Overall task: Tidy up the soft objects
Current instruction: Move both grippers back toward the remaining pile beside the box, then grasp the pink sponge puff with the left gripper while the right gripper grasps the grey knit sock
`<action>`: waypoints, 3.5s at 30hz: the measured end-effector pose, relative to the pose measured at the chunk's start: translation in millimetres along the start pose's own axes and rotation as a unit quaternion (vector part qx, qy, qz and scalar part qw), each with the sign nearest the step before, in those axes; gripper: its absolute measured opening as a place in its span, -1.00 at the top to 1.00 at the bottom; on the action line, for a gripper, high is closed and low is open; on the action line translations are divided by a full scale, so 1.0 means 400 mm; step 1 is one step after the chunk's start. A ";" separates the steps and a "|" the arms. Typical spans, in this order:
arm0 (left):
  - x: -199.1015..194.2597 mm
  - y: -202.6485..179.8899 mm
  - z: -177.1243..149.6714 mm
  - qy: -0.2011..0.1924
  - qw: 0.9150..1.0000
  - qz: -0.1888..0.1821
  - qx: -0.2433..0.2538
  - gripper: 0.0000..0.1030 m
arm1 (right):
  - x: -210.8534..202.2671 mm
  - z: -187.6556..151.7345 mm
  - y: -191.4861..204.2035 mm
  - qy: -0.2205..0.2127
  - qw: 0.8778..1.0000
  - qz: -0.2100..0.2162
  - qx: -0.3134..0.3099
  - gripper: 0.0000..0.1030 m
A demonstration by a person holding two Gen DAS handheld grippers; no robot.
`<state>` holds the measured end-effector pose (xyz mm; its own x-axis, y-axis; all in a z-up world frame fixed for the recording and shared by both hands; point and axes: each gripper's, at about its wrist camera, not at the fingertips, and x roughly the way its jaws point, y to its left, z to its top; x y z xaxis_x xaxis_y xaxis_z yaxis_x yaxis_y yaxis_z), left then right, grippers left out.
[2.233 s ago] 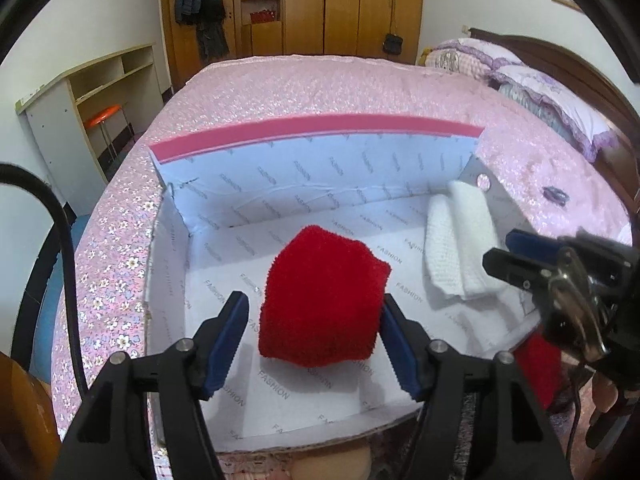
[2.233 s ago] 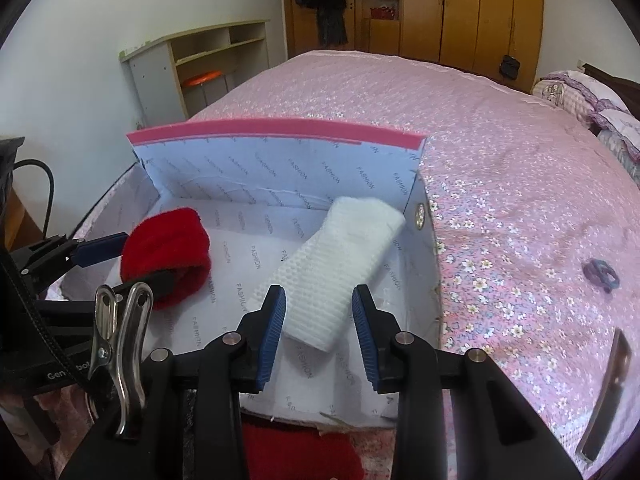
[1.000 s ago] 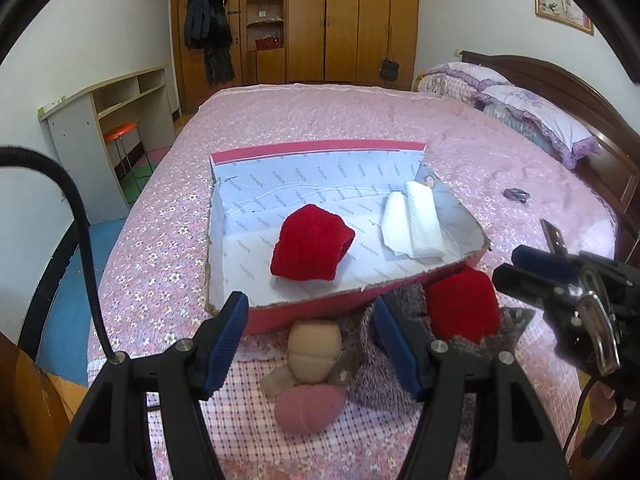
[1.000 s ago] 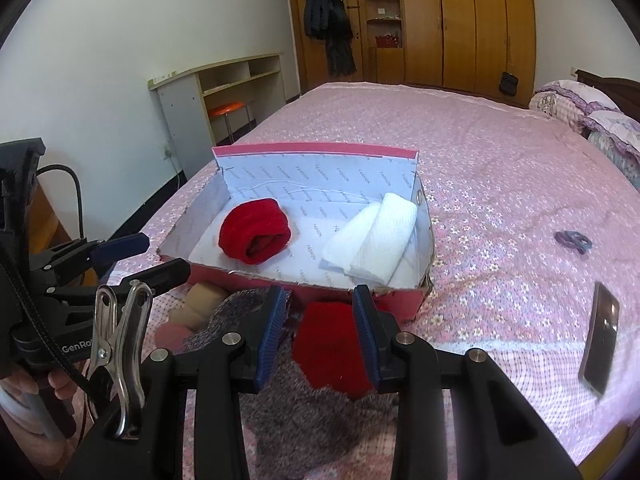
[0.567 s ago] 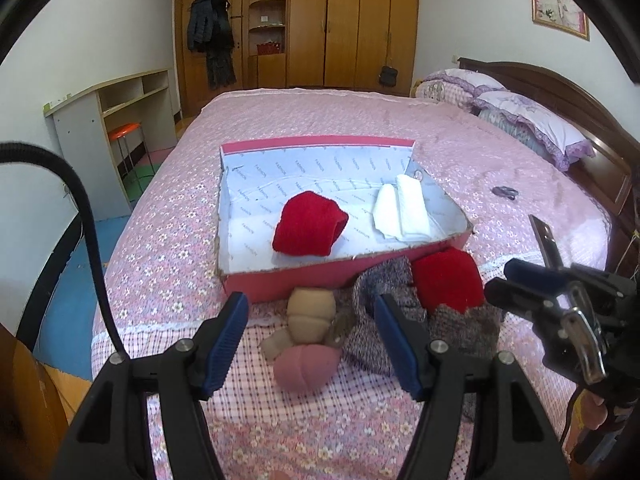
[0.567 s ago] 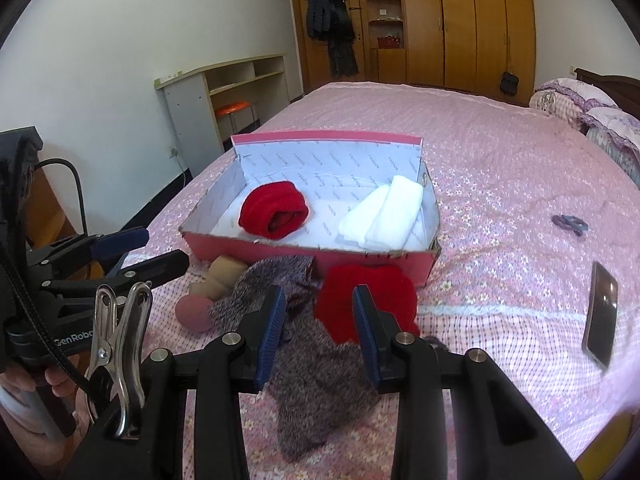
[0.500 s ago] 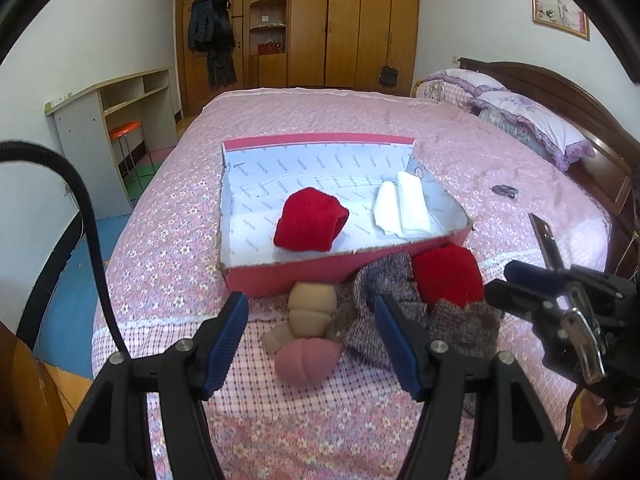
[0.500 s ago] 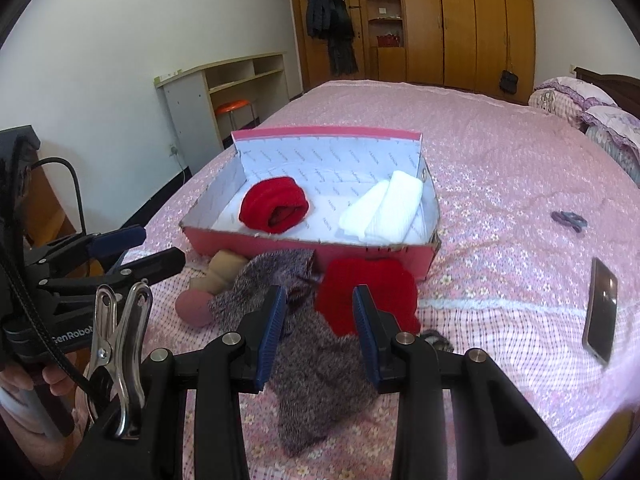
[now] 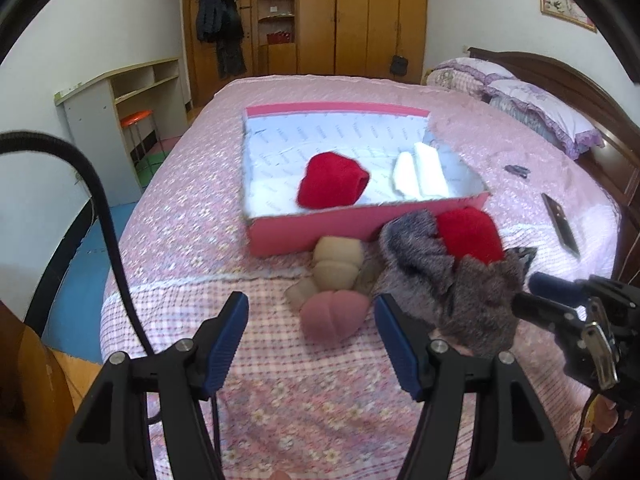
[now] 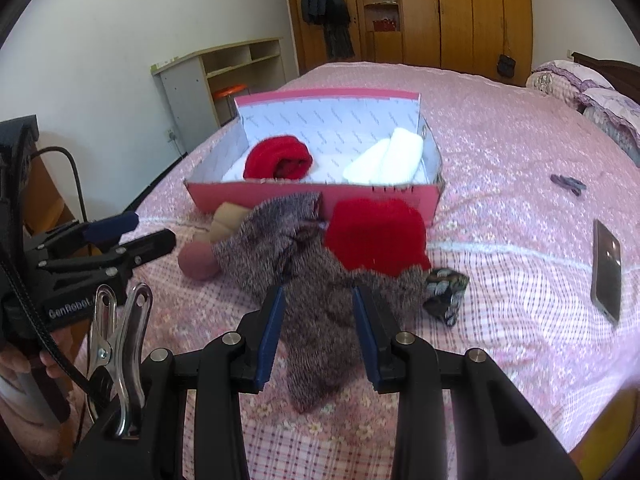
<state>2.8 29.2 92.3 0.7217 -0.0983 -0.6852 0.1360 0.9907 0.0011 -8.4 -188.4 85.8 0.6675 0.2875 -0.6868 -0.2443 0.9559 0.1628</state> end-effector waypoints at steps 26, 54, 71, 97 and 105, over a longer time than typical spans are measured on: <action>0.121 -0.007 -0.064 0.031 0.999 -0.031 -0.018 -0.34 | 0.105 -0.095 -0.013 0.036 0.999 -0.037 0.007 0.41; 0.086 -0.038 -0.102 0.040 0.997 -0.070 0.007 0.12 | 0.018 -0.120 0.005 0.023 0.999 0.036 -0.004 0.56; 0.133 -0.054 -0.142 0.050 0.997 -0.059 0.015 0.06 | 0.106 -0.112 -0.011 0.023 1.000 -0.004 -0.009 -0.03; 0.080 -0.051 -0.145 0.027 0.997 -0.068 0.010 0.18 | 0.068 -0.160 0.000 0.017 1.000 -0.019 -0.016 0.69; 0.034 -0.056 -0.137 0.013 0.997 -0.069 0.014 0.18 | 0.002 -0.147 0.032 -0.029 0.999 0.000 -0.038 0.72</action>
<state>-27.5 10.8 43.1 0.6769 -0.2308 -0.6990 0.2523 0.9648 -0.0743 -52.5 -179.4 45.6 0.7061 0.2920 -0.6450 -0.2954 0.9494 0.1065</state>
